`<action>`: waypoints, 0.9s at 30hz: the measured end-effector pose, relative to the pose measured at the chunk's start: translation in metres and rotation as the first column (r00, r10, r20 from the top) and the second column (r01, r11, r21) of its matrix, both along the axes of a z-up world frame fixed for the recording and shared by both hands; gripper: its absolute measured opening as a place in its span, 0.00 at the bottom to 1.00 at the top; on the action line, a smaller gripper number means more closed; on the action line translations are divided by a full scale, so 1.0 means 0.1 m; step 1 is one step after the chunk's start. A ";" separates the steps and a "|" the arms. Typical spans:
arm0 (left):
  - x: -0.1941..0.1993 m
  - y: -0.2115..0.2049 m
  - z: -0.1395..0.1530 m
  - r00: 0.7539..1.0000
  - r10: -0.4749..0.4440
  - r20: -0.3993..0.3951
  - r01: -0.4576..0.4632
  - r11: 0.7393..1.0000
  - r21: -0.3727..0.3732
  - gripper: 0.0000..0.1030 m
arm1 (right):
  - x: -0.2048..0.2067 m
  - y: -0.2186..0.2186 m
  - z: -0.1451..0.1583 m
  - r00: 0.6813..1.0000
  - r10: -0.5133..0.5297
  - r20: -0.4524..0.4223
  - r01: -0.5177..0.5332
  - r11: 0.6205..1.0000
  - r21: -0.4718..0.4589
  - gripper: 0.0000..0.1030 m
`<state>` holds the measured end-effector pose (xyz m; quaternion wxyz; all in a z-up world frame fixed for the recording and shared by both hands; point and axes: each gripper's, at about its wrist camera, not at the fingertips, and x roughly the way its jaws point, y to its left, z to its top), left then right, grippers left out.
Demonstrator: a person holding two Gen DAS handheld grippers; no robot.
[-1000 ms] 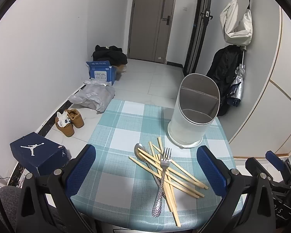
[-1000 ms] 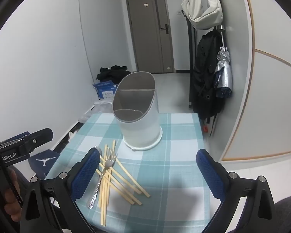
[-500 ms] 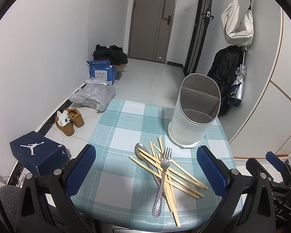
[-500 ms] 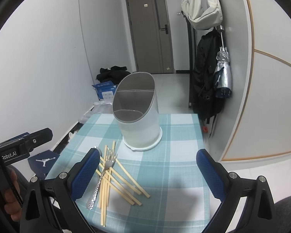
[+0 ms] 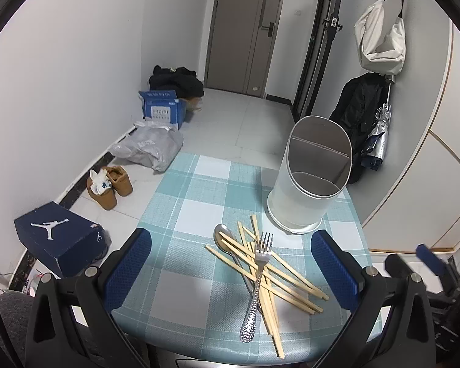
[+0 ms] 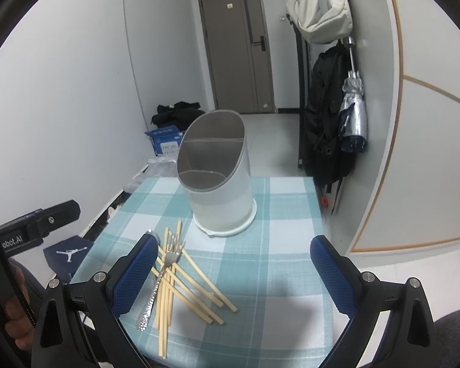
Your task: Organize utensils
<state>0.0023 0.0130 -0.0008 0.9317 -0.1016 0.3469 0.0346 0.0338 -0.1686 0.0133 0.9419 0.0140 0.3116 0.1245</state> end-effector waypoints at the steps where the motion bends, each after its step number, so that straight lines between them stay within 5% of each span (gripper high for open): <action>1: 0.02 0.03 -0.01 1.000 0.001 -0.009 -0.001 1.000 -0.011 0.99 | 0.02 0.01 -0.02 1.000 0.004 -0.013 -0.004 1.000 0.004 0.97; 6: 0.14 0.26 -0.10 0.997 0.018 -0.076 -0.025 0.995 -0.098 0.99 | 0.28 0.16 -0.19 0.985 0.085 -0.151 -0.074 0.994 0.081 0.97; 9: 0.21 0.45 -0.18 0.992 0.049 -0.120 -0.068 0.986 -0.155 0.99 | 0.41 0.33 -0.27 0.974 0.160 -0.158 -0.137 0.980 0.143 0.96; 18: 0.35 0.80 -0.38 0.973 0.095 -0.209 -0.147 0.958 -0.247 0.99 | 0.92 0.72 -0.82 0.897 0.212 -0.388 -0.200 0.977 0.071 0.72; 27: 0.46 0.95 -0.55 0.956 0.091 -0.280 -0.169 0.947 -0.271 0.99 | 1.29 0.97 -1.16 0.851 0.267 -0.452 -0.234 0.964 0.129 0.44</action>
